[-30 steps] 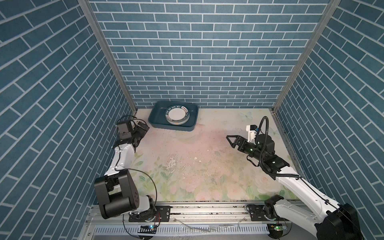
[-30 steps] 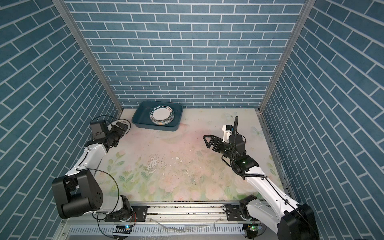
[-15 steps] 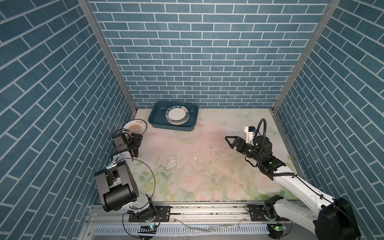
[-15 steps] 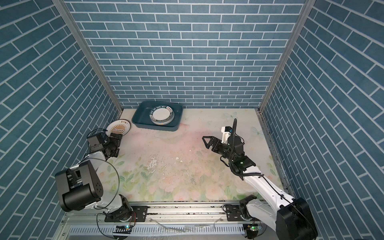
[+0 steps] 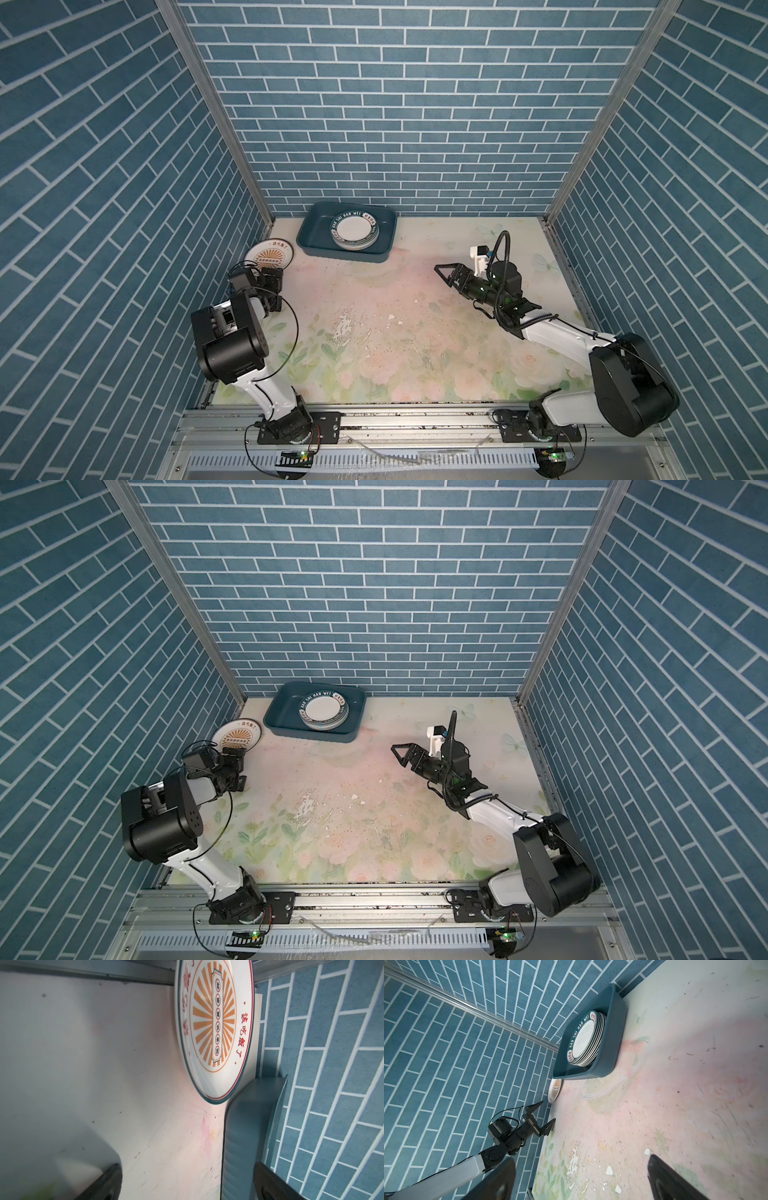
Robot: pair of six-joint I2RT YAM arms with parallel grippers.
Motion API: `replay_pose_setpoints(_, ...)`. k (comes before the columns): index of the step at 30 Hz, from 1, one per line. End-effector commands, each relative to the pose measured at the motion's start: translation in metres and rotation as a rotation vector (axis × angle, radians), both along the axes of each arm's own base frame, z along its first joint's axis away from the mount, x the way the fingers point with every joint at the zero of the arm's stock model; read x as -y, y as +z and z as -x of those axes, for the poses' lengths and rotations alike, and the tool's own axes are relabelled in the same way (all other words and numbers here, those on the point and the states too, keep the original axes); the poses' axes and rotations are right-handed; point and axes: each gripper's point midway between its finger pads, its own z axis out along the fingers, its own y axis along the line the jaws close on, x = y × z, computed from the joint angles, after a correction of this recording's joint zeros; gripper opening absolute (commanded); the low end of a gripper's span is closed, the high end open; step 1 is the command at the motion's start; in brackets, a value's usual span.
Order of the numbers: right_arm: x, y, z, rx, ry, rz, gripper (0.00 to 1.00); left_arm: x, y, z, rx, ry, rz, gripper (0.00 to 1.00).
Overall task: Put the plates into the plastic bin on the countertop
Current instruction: 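Grip the sunburst plate rim with the left gripper while the right arm shifts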
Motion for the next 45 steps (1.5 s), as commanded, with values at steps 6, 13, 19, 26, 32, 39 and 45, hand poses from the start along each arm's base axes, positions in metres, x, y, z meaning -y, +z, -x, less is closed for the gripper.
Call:
replay_pose_setpoints(6,-0.017,0.019,-0.01,0.039,0.053,-0.081,0.99,-0.013,-0.025,-0.01,-0.031,0.045,0.03,0.92)
replay_pose_setpoints(13,-0.023,0.016,-0.016,0.024,0.074,-0.085,0.98,-0.019,-0.042,-0.023,-0.024,0.066,0.059,0.82)
replay_pose_setpoints(19,-0.025,0.01,-0.02,0.005,0.071,-0.086,0.98,-0.022,-0.056,-0.031,-0.042,0.064,0.07,0.73)
replay_pose_setpoints(26,-0.022,0.004,-0.021,-0.018,0.056,-0.083,0.98,-0.027,-0.077,-0.031,-0.08,0.102,0.098,0.58)
replay_pose_setpoints(32,-0.02,0.006,-0.022,-0.018,0.049,-0.08,0.98,-0.028,-0.088,-0.032,-0.079,0.132,0.125,0.39)
replay_pose_setpoints(39,-0.018,0.004,-0.022,-0.026,0.043,-0.073,0.98,-0.028,-0.098,-0.029,-0.084,0.16,0.149,0.14)
replay_pose_setpoints(45,-0.016,0.003,-0.02,-0.029,0.038,-0.071,0.98,-0.027,-0.098,-0.025,-0.072,0.179,0.16,0.0)
